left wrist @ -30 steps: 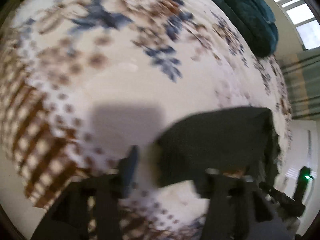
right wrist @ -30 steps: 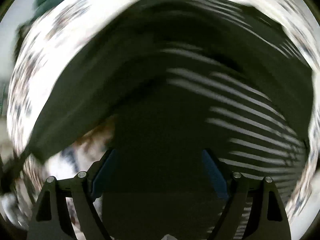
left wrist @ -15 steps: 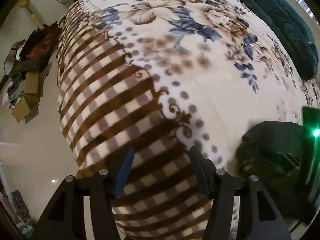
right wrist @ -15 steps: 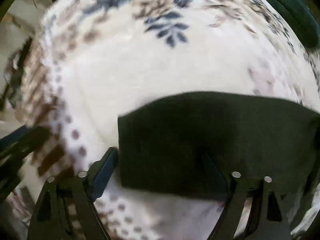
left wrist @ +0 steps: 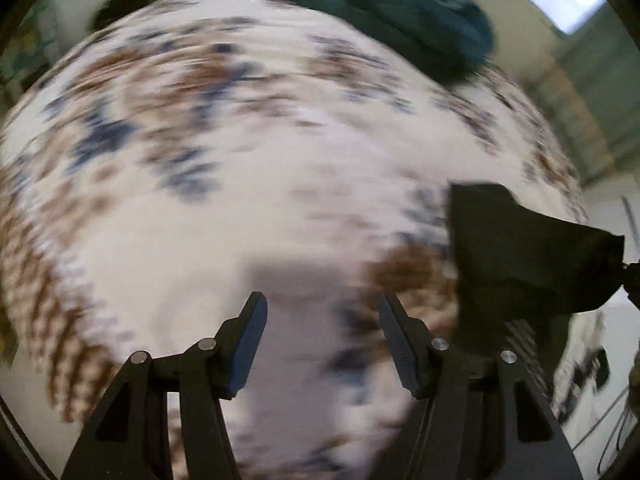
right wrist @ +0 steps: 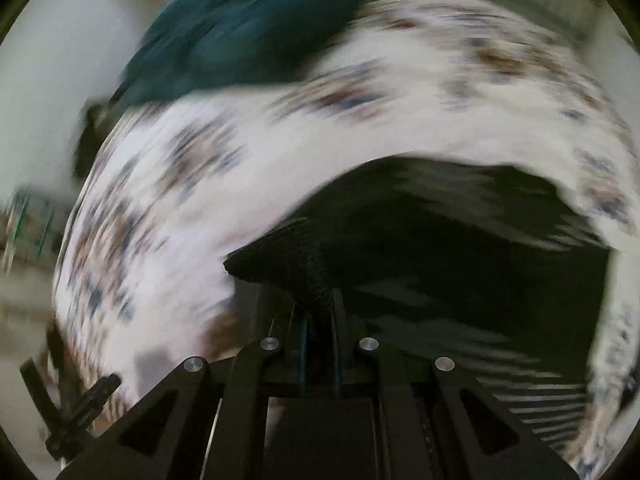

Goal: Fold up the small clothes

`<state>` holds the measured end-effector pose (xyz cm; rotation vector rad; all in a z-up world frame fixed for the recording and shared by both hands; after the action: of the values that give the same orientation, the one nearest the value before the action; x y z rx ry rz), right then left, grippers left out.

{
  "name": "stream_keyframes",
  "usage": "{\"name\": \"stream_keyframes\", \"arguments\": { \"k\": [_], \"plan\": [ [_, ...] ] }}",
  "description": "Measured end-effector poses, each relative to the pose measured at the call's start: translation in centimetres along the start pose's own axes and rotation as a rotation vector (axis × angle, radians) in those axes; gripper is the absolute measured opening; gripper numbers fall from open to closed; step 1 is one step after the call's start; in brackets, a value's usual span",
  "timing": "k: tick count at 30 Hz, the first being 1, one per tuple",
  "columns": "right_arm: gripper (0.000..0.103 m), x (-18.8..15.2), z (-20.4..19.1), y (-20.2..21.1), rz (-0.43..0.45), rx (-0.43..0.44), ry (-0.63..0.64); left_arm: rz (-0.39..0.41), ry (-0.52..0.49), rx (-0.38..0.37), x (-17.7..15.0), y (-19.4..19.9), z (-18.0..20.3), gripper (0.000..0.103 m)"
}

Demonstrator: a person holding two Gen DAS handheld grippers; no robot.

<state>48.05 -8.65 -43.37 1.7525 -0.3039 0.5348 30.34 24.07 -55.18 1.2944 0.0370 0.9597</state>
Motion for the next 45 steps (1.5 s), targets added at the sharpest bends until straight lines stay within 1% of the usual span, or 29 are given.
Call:
{"name": "stream_keyframes", "arguments": {
  "k": [2, 5, 7, 8, 11, 13, 14, 15, 16, 17, 19, 20, 21, 22, 25, 27, 30, 32, 33, 34, 35, 36, 37, 39, 40, 41, 43, 44, 45],
  "plan": [
    [0.009, 2.1, 8.5, 1.9, 0.037, -0.083, -0.057, -0.023, -0.031, -0.060, 0.0, -1.6, 3.8, 0.055],
    [0.009, 2.0, 19.5, 2.2, 0.035, -0.187, -0.165, -0.067, -0.091, -0.130, -1.2, -3.8, 9.1, 0.055],
    [0.009, 0.9, 24.5, 1.3, 0.022, -0.241, -0.215, -0.096, -0.126, -0.156, -1.9, -5.2, 11.6, 0.055],
    [0.009, 0.1, 26.2, 0.7, 0.008, -0.255, -0.236, -0.107, -0.143, -0.168, -2.4, -5.7, 12.6, 0.055],
    [0.009, -3.2, 30.2, -2.9, -0.040, -0.251, -0.356, -0.144, -0.206, -0.169, -4.0, -6.9, 14.4, 0.055],
    [0.010, -4.9, 30.6, -5.4, -0.064, -0.207, -0.434, -0.178, -0.235, -0.159, -5.1, -7.5, 14.7, 0.055],
    [0.019, -5.5, 31.7, -6.2, -0.084, -0.210, -0.460, -0.197, -0.245, -0.156, -5.7, -7.6, 14.5, 0.055],
    [0.032, -6.2, 31.4, -6.6, -0.093, -0.215, -0.468, -0.218, -0.250, -0.150, -6.2, -7.5, 14.0, 0.055],
    [0.037, -6.8, 31.9, -6.5, -0.100, -0.216, -0.484, -0.236, -0.250, -0.150, -6.8, -7.3, 13.5, 0.055],
    [0.048, -7.5, 32.2, -5.9, -0.103, -0.209, -0.502, -0.257, -0.250, -0.154, -7.5, -6.9, 12.7, 0.055],
    [0.050, -9.0, 32.2, -4.1, -0.095, -0.176, -0.521, -0.292, -0.255, -0.153, -8.9, -5.8, 11.1, 0.056],
    [0.054, -10.3, 32.2, -3.1, -0.102, -0.170, -0.533, -0.321, -0.254, -0.153, -10.1, -5.2, 10.2, 0.057],
    [0.057, -12.0, 32.0, -1.9, -0.111, -0.157, -0.546, -0.351, -0.252, -0.145, -11.1, -4.5, 9.3, 0.064],
    [0.057, -13.8, 31.9, -0.7, -0.120, -0.140, -0.562, -0.385, -0.247, -0.136, -12.4, -3.8, 8.1, 0.068],
    [0.062, -20.9, 31.9, 3.1, -0.191, -0.133, -0.605, -0.474, -0.211, -0.127, -16.2, -2.2, 5.5, 0.068],
    [0.062, -25.9, 32.0, 5.3, -0.251, -0.143, -0.613, -0.526, -0.180, -0.144, -18.9, -1.2, 4.5, 0.068],
    [0.064, -33.9, 32.4, 7.6, -0.344, -0.172, -0.661, -0.553, -0.164, -0.158, -21.7, -0.7, 4.5, 0.068],
    [0.064, -38.8, 32.2, 7.9, -0.406, -0.158, -0.721, -0.533, -0.172, -0.164, -22.7, -0.6, 5.2, 0.066],
    [0.064, -40.4, 32.1, 7.7, -0.419, -0.147, -0.738, -0.503, -0.186, -0.165, -22.8, -0.5, 5.7, 0.058],
    [0.062, -41.7, 31.9, 7.4, -0.433, -0.136, -0.744, -0.477, -0.202, -0.153, -22.8, -0.4, 6.1, 0.026],
    [0.044, -42.6, 31.6, 7.2, -0.440, -0.135, -0.735, -0.485, -0.203, -0.156, -22.9, -0.4, 6.5, 0.011],
    [0.022, -43.4, 31.3, 7.0, -0.448, -0.163, -0.692, -0.487, -0.200, -0.158, -22.8, -0.3, 6.8, 0.007],
    [0.017, -43.8, 31.1, 6.9, -0.461, -0.196, -0.646, -0.472, -0.210, -0.139, -22.4, 0.0, 7.0, 0.008],
    [0.016, -43.9, 30.5, 7.2, -0.475, -0.213, -0.615, -0.450, -0.263, -0.094, -21.2, 0.9, 7.7, 0.011],
    [0.016, -43.5, 30.2, 7.7, -0.482, -0.217, -0.607, -0.436, -0.295, -0.075, -20.6, 1.3, 8.0, 0.018],
    [0.019, -42.7, 29.8, 8.5, -0.481, -0.211, -0.606, -0.408, -0.336, -0.067, -19.6, 2.3, 8.8, 0.026],
    [0.041, -40.6, 29.3, 10.4, -0.447, -0.201, -0.621, -0.354, -0.370, -0.091, -17.9, 4.3, 10.6, 0.069],
    [0.060, -39.2, 29.1, 11.6, -0.418, -0.190, -0.632, -0.326, -0.370, -0.116, -17.0, 5.3, 11.7, 0.075],
    [0.066, -38.0, 28.9, 12.6, -0.394, -0.173, -0.637, -0.295, -0.356, -0.157, -16.2, 6.6, 13.3, 0.078]
  ]
}}
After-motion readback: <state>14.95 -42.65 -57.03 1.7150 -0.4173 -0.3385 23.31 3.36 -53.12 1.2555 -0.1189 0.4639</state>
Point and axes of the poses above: each gripper's, at about its wrist camera, not at the fingertips, and y roughly against the way its jaws point, z to its right, x to its top, the point moved 7 cm from there along -y, roughly the way its jaws point, and after that the axes turned 12 degrees about z, right-handed, at the moved point
